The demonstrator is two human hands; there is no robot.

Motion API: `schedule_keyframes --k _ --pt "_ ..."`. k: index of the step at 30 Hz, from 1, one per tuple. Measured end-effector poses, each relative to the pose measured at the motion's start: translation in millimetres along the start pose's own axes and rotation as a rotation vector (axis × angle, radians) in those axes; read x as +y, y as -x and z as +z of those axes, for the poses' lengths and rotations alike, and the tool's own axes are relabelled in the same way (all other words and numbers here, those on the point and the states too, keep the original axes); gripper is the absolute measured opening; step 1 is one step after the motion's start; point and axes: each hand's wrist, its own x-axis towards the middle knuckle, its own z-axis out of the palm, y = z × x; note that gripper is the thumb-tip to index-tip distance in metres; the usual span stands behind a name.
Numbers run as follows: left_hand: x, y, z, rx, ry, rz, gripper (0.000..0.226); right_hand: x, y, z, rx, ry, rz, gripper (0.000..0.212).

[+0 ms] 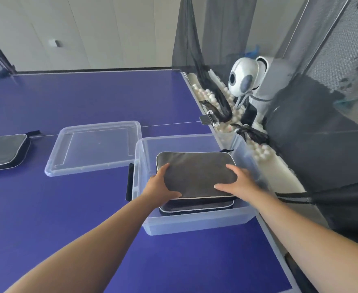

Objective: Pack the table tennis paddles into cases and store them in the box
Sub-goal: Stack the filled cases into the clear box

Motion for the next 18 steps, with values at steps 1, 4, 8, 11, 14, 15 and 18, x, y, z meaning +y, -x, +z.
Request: schedule_keyframes --k 1,4,8,11,14,15,18 --pt "-1.7 -2.3 1.3 -0.001 -0.007 -0.009 0.103 2.1 -4.1 1.4 -0.033 0.032 -0.010 0.094" --pt "-7.3 -8.8 6.5 -0.016 -0.054 -0.038 0.104 9.2 -15.6 5.0 -0.084 0.081 -0.023 0.102" --pt "-12.2 -14.6 16.1 -0.071 -0.132 -0.082 0.105 12.4 -26.1 5.4 -0.161 0.126 0.002 0.109" --pt "-13.7 -15.5 20.7 -0.114 -0.206 -0.104 0.102 15.5 -30.8 6.8 -0.202 0.184 0.016 0.114" --pt "-13.6 -16.3 23.0 -0.128 -0.287 -0.112 0.102 17.9 -33.9 8.4 -0.236 0.219 0.050 0.114" --pt "-13.5 -16.6 23.6 -0.131 -0.312 -0.113 0.102 18.1 -34.9 8.5 -0.238 0.219 0.056 0.113" --pt "-14.4 -17.9 25.1 -0.140 -0.351 -0.105 0.101 18.5 -37.3 8.0 -0.217 0.194 0.059 0.108"
